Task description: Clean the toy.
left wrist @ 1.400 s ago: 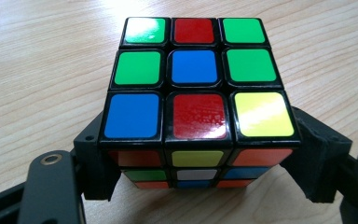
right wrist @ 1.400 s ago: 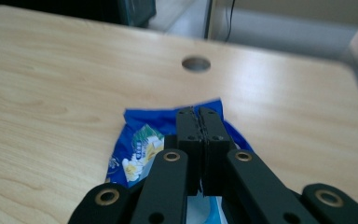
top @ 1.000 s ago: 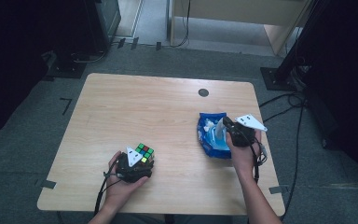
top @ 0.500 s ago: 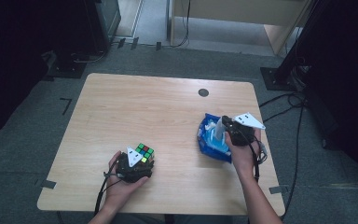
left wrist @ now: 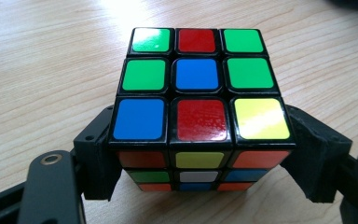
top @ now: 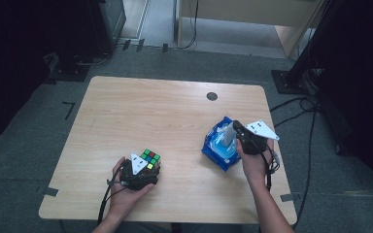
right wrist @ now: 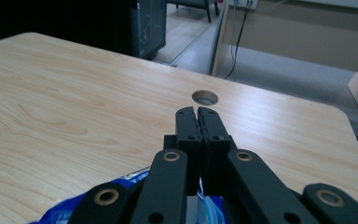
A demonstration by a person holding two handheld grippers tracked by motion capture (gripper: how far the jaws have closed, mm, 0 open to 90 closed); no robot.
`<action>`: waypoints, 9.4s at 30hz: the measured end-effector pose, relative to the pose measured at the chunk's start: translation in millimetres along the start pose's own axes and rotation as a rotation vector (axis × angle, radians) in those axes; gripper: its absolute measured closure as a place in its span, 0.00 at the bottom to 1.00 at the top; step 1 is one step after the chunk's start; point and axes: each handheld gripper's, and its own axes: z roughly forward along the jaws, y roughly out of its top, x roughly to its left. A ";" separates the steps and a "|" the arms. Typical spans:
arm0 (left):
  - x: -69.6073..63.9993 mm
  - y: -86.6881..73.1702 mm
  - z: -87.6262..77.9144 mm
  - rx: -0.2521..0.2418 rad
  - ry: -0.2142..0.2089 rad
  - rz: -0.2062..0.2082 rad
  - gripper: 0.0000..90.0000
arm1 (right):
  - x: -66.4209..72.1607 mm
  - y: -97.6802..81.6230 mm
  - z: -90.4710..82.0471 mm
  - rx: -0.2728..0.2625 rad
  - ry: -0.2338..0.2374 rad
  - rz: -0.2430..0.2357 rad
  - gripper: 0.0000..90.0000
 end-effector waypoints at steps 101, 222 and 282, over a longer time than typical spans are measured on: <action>-40.5 53.3 -23.4 -0.079 -0.221 0.202 0.38 | 175.6 2.1 -29.0 -0.014 0.680 -0.093 0.97; -33.8 37.8 -19.7 -0.116 -0.200 0.237 0.38 | 149.0 -31.0 10.1 0.232 0.643 0.332 0.39; 38.1 57.9 -40.5 -0.098 -0.245 0.091 0.38 | 122.0 -36.5 8.2 -0.084 0.640 0.005 0.34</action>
